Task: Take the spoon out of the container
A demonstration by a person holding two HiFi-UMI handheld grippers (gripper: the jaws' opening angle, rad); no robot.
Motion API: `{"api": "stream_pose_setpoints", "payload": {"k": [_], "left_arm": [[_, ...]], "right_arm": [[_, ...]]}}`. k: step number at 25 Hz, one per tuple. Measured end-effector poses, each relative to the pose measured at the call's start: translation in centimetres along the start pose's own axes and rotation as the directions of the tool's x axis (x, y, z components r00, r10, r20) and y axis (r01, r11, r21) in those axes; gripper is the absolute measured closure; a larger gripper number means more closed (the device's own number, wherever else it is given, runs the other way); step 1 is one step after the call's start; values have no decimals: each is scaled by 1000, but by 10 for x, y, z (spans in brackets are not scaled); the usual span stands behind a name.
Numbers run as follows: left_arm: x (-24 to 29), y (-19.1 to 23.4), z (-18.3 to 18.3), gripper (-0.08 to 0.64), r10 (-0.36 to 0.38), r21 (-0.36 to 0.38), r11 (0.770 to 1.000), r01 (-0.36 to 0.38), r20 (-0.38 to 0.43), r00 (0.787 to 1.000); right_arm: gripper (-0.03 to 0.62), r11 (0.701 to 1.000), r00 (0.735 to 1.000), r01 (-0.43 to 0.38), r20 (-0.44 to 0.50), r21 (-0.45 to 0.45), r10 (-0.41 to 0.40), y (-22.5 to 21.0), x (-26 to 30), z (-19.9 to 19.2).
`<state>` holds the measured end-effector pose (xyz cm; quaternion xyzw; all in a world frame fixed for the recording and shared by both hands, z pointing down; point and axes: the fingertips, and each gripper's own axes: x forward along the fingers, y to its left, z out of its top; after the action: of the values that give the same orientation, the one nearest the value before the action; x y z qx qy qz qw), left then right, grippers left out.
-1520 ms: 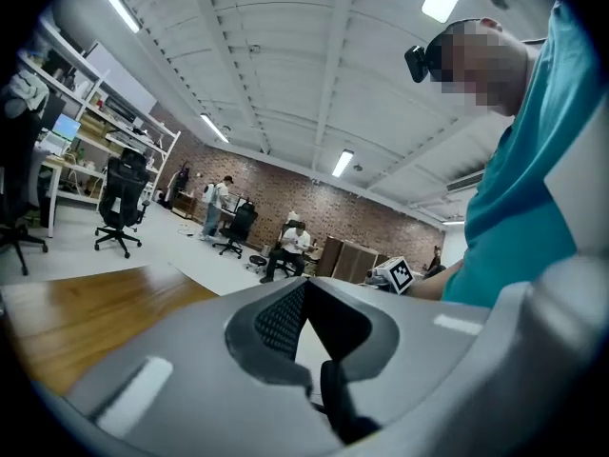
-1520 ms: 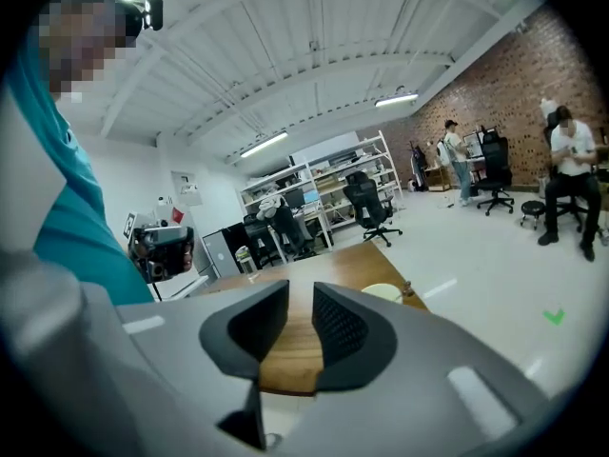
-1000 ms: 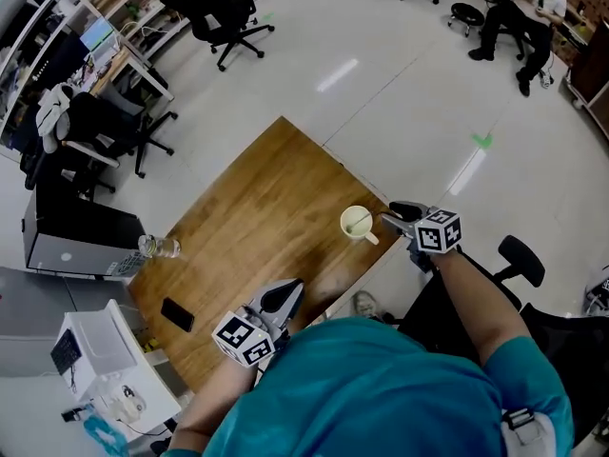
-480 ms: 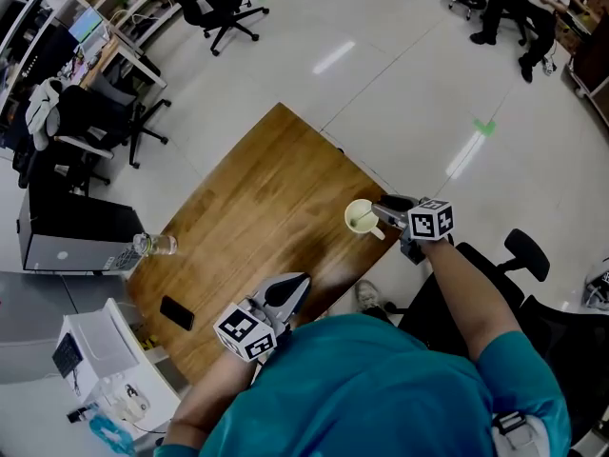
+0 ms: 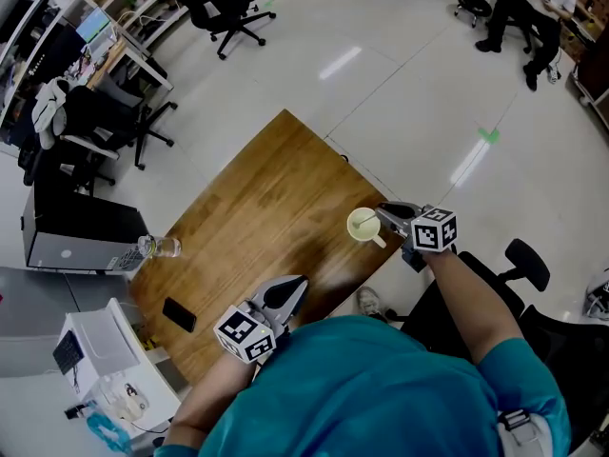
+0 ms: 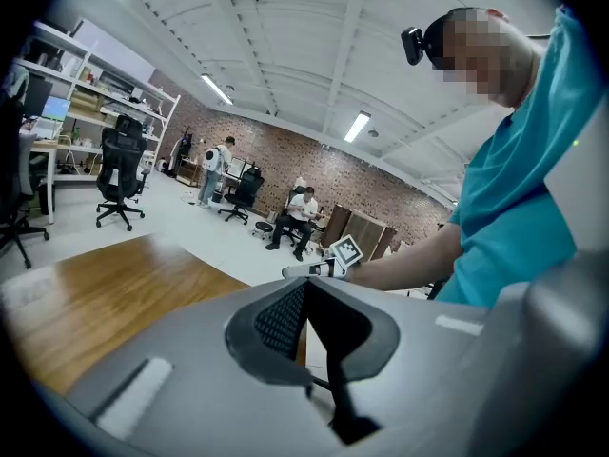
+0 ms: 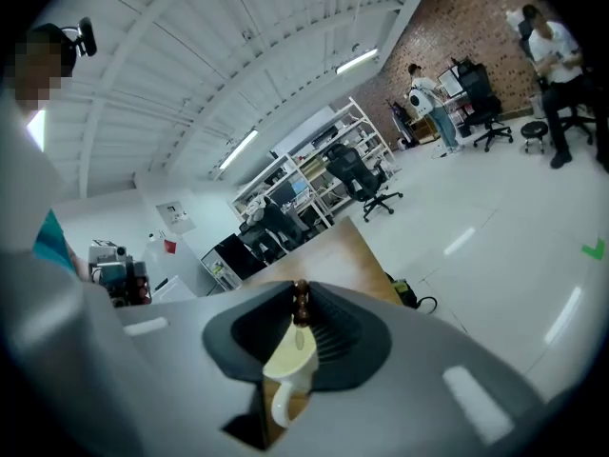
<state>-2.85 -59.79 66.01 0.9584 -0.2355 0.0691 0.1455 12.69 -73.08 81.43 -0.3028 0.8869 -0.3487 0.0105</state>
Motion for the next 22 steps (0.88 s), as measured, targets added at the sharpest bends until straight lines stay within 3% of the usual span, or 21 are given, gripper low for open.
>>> {"api": "stream_pose_setpoints", "payload": {"k": [5,11,16,22], "left_arm": [[-3,-21,10,563,52,36,998,-53,29,998],[-29,-35,17,563,163,7,986,-166,136,977],[-114,-68,-8,563,199,22,978,-209,227,953],[-241,-121,-34,563,174,69,977,-203,298,938]], "right_arm": [[545,992,987,-123,105,-18,125,56,-51,51],[545,949,935,-313,164,-39,315,127,-82,64],[545,918,907,-391,145,-67,396,214,-69,-6],[545,892,890,-437,89,-113,447,340,-46,-93]]}}
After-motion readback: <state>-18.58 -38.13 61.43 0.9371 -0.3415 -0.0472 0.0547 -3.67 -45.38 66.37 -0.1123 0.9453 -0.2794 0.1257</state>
